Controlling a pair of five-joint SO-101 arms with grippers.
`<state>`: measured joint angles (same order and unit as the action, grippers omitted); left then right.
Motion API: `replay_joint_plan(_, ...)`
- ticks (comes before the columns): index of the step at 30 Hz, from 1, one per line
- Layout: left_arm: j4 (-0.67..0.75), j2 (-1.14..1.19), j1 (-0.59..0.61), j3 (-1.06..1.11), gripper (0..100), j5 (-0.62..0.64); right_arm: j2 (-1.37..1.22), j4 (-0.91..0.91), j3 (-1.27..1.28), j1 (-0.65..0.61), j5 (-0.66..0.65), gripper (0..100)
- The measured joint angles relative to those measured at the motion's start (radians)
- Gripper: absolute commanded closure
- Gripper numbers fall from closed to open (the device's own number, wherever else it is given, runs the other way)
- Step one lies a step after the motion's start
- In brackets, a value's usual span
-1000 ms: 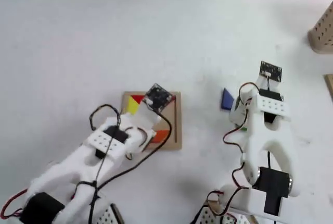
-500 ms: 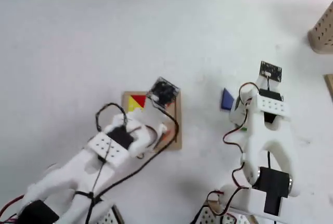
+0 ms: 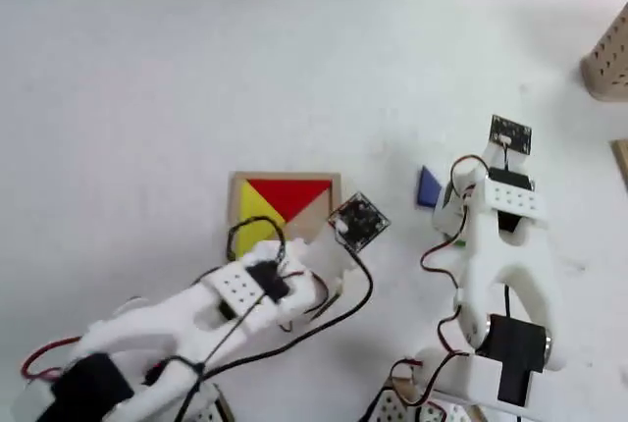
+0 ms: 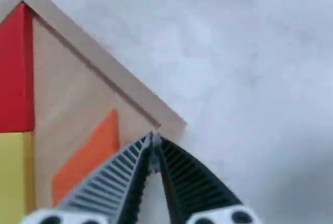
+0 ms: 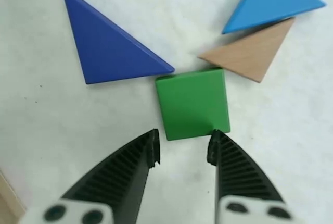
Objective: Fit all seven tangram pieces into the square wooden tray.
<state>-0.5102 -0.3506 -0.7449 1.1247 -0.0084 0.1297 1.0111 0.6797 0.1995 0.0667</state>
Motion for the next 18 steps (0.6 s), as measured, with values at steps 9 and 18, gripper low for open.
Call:
replay_joint_plan(9, -0.012, 0.153, 0.006, -0.135, 98, 0.000, 0.000, 0.000, 0.000, 0.000, 0.000, 84.4)
replay_joint_plan(18, -0.055, 0.153, 0.097, -0.135, 98, 0.000, 0.000, 0.000, 0.000, 0.000, 0.000, 84.4)
